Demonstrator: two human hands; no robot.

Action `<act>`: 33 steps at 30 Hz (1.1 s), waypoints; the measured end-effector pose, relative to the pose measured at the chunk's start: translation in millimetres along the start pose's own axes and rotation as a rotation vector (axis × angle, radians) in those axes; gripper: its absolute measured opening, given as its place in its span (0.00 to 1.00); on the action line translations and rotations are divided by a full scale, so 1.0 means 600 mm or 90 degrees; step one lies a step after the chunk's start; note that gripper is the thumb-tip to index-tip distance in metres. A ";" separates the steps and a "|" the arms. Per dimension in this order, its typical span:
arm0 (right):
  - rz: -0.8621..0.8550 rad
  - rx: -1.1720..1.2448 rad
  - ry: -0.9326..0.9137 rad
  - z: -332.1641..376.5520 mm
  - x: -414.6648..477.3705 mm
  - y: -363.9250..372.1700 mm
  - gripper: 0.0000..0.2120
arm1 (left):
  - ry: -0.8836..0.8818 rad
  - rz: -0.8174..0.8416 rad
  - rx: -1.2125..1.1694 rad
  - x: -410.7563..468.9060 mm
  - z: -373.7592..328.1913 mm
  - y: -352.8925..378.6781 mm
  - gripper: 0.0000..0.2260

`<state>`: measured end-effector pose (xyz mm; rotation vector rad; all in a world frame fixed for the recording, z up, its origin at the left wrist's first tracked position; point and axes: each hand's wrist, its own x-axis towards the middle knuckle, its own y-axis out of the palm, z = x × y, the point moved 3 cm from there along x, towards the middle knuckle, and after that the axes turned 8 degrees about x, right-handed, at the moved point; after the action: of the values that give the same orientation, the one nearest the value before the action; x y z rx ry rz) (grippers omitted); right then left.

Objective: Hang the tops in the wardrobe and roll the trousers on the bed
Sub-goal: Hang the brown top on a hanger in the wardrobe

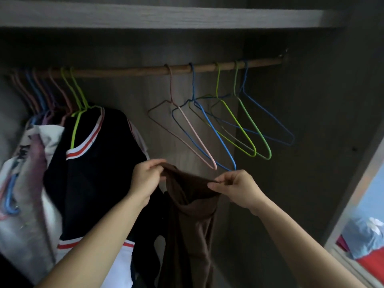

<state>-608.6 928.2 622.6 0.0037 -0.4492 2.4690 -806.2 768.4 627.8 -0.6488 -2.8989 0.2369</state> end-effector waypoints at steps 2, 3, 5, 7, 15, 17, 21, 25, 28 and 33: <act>-0.016 -0.116 -0.024 0.012 -0.003 0.003 0.07 | -0.032 0.007 -0.064 0.008 -0.007 -0.004 0.13; -0.050 -0.150 -0.050 0.023 -0.005 0.006 0.09 | -0.041 0.014 -0.070 0.011 -0.009 -0.005 0.13; -0.163 -0.136 -0.108 0.052 -0.007 0.011 0.16 | -0.022 0.012 -0.025 0.018 -0.013 -0.009 0.13; -0.256 -0.098 -0.166 0.082 -0.002 0.015 0.20 | 0.028 0.013 0.038 0.024 -0.016 -0.014 0.11; -0.331 0.005 -0.211 0.156 0.064 0.040 0.15 | 0.114 -0.027 0.126 0.041 -0.016 -0.048 0.09; -0.313 -0.082 -0.222 0.167 0.075 0.044 0.09 | 0.087 -0.050 0.095 0.047 -0.010 -0.060 0.07; -0.164 -0.398 -0.164 0.184 0.099 0.071 0.11 | 0.086 -0.081 0.123 0.053 0.002 -0.094 0.05; -0.127 -0.449 -0.202 0.202 0.119 0.116 0.12 | 0.113 -0.124 0.223 0.055 0.002 -0.129 0.02; -0.034 -0.316 -0.245 0.216 0.142 0.157 0.12 | 0.119 -0.155 0.269 0.051 -0.002 -0.145 0.05; -0.170 -0.155 -0.294 0.213 0.143 0.171 0.15 | 0.106 -0.155 0.246 0.049 0.003 -0.156 0.07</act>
<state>-750.8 860.1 719.8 0.5094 -0.8812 2.1266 -870.8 697.4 647.3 -0.2368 -2.6292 0.6537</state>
